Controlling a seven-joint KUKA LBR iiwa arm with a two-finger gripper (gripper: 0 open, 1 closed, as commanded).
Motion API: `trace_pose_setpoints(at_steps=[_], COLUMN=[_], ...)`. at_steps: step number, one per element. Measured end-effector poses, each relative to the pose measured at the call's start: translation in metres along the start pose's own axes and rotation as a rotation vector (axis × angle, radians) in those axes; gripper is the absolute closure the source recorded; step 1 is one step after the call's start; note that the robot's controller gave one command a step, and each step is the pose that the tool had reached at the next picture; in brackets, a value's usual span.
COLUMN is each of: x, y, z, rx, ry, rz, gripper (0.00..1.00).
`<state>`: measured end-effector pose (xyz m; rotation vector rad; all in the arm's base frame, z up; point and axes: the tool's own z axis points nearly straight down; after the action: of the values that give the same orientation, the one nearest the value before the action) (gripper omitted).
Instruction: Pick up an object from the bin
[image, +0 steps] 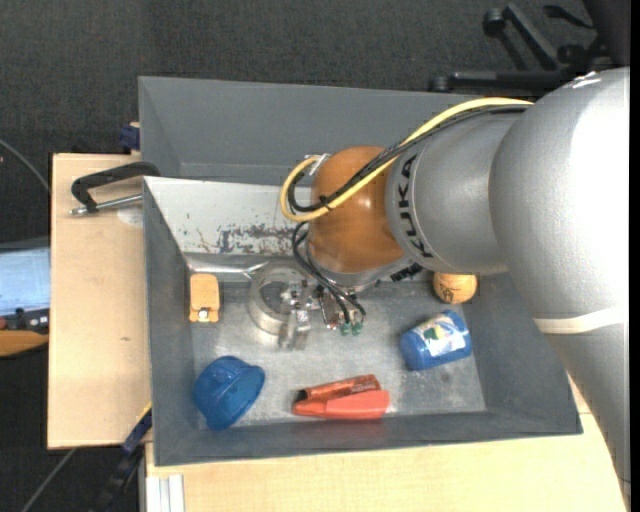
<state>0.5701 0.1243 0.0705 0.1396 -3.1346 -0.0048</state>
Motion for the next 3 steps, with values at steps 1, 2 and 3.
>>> trace_pose_setpoints(at_steps=[1, 2, 3], x=[0.000, -0.004, -0.010], y=[0.000, 0.006, 0.008], z=[0.000, -0.036, -0.091], rx=[0.000, 0.000, -0.001], ry=[0.000, 0.004, -0.001], rz=[0.000, -0.010, 0.010], gripper=[1.00, 1.00, 1.00])
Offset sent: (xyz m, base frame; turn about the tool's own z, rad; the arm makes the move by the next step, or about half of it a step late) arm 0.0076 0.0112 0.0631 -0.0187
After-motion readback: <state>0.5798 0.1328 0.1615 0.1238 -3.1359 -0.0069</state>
